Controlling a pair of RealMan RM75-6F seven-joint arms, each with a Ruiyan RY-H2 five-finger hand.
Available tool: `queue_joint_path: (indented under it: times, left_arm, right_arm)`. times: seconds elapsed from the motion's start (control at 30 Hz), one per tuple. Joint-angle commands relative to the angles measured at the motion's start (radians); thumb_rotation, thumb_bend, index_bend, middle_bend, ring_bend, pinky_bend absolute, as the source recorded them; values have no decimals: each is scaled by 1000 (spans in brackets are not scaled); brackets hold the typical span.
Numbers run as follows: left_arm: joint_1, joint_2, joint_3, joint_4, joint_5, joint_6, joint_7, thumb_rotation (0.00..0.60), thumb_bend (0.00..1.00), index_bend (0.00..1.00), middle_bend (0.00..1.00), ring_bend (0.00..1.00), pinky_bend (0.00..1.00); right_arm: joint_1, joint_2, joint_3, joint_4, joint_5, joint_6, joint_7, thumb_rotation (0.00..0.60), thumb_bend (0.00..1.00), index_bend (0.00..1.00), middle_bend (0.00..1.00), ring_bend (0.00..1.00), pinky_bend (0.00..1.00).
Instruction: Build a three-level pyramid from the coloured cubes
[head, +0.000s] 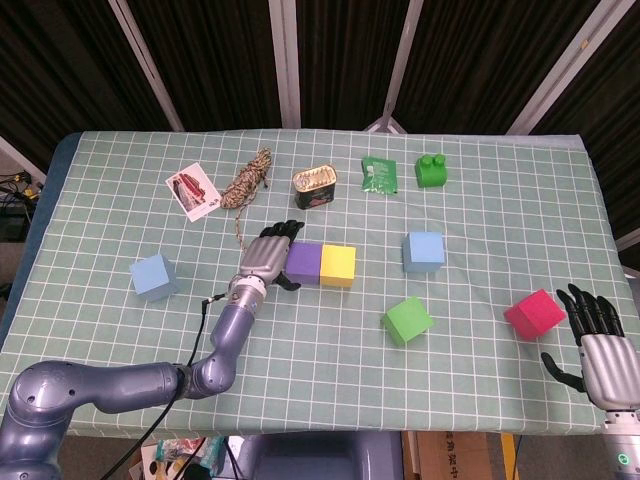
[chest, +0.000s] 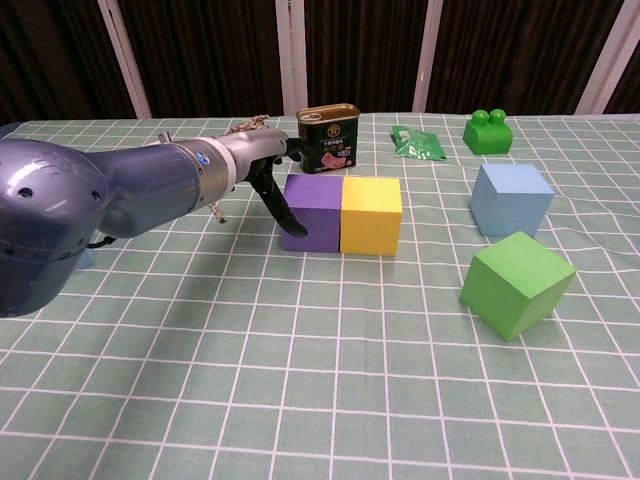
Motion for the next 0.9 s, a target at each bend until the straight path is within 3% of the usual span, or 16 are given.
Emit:
queue_joint_path:
  times: [0.03,0.4,0.73,0.9]
  left_arm:
    - [7,8,-3,-11,11,5,-14,600,145,0,0,0,67]
    - [73,134,31,-155,38,45,-16,600,163,0,2,0,67]
    - [120,258,103,-300,14,70,35,600,355,0,30,0,67]
    - [131,292,144,-341,0,83,69,600,397,0,52,0,67]
  right_arm:
    - [0,-1,0,1,0,0,-1,600,295,0,0,0,0]
    - [0,-2,1,0,-1,3,0,600,295,0,0,0,0]
    - [0,-3,0,-1,-5,5,-1,600,294,0,0,0,0]
    - [-1,-3,0,-3,-3,5,-2,600,294,0,0,0,0]
